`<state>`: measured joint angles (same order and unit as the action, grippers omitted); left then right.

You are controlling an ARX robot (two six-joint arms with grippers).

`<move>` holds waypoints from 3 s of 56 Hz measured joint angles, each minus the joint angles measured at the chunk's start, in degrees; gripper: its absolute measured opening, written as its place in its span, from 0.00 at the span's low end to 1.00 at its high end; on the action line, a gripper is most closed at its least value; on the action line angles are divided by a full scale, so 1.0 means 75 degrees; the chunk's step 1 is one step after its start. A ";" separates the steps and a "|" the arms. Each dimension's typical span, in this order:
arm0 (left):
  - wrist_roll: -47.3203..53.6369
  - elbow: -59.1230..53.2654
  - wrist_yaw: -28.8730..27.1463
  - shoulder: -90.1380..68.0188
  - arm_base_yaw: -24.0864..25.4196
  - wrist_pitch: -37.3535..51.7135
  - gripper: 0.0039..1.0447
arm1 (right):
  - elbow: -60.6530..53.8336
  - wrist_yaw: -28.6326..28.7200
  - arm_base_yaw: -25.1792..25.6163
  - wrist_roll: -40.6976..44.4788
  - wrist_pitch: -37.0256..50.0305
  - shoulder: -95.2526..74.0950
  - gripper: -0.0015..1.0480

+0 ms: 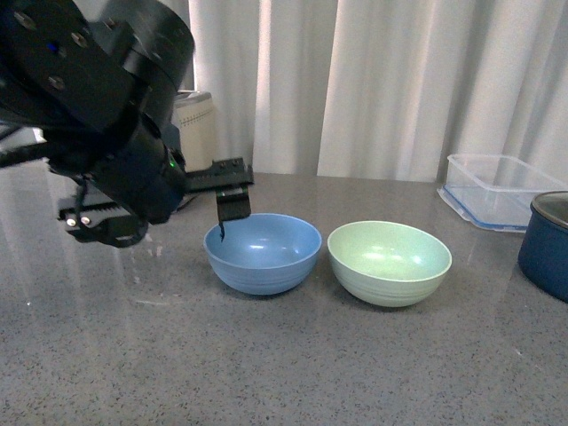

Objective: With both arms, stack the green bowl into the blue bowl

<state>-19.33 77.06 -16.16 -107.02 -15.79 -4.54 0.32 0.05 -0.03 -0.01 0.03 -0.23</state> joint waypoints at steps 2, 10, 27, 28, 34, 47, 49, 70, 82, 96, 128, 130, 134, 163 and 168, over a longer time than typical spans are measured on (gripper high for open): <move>0.0090 -0.0227 -0.0064 0.0286 0.0029 0.0122 0.94 | 0.0000 0.0003 0.0000 0.0000 0.0000 0.0000 0.90; 0.0670 -0.1705 -0.0297 0.1918 0.0128 0.0460 0.94 | 0.0000 0.0000 0.0000 0.0000 0.0000 0.0000 0.90; 0.1667 -0.3791 -0.0804 0.3963 -0.0020 0.0670 0.94 | 0.0000 0.0003 0.0000 0.0003 0.0000 0.0000 0.90; 0.1684 -0.3794 -0.0804 0.3960 -0.0020 0.0670 0.94 | 0.0000 0.0003 0.0000 0.0000 0.0000 0.0000 0.90; 0.2145 -0.4797 0.0076 0.3978 0.0157 0.3168 0.81 | 0.0000 0.0003 0.0000 0.0000 0.0000 0.0000 0.90; 0.2457 -0.7315 0.0831 0.5310 0.0816 0.6679 0.37 | 0.0000 0.0003 0.0000 0.0000 0.0000 0.0000 0.90; 0.2460 -0.7495 0.0903 0.5432 0.0874 0.6700 0.32 | 0.0000 0.0003 0.0000 0.0000 0.0000 0.0000 0.90; 0.2535 -0.9232 0.1778 0.7437 0.1629 0.6324 0.03 | 0.0000 0.0000 0.0000 0.0000 0.0000 0.0000 0.90; 0.2541 -0.9652 0.2130 0.8434 0.2087 0.5761 0.03 | 0.0000 0.0006 0.0000 0.0003 0.0000 0.0000 0.90; 0.2541 -1.0107 0.2136 0.9442 0.2090 0.5307 0.03 | 0.0000 0.0006 0.0000 0.0003 0.0000 0.0000 0.90; 0.2541 -1.0112 0.2136 1.1753 0.2090 0.3144 0.03 | 0.0000 0.0003 0.0000 0.0003 0.0000 0.0000 0.90; 0.2544 -1.0112 0.2133 1.1841 0.2090 0.3057 0.03 | 0.0000 0.0003 0.0000 0.0003 0.0000 0.0000 0.90; 0.2544 -1.0115 0.2136 1.2042 0.2090 0.2862 0.03 | 0.0000 0.0000 0.0000 0.0000 0.0000 0.0000 0.90; 0.2544 -1.0112 0.2142 1.4198 0.2090 0.0653 0.03 | 0.0000 0.0000 0.0000 0.0000 0.0000 0.0000 0.90; 0.2544 -1.0112 0.2133 1.4236 0.2090 0.0621 0.03 | 0.0000 0.0003 0.0000 0.0000 0.0000 0.0000 0.90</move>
<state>-0.25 1.21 -0.16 -0.25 -0.12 0.12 0.32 0.08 -0.03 -0.01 0.03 -0.23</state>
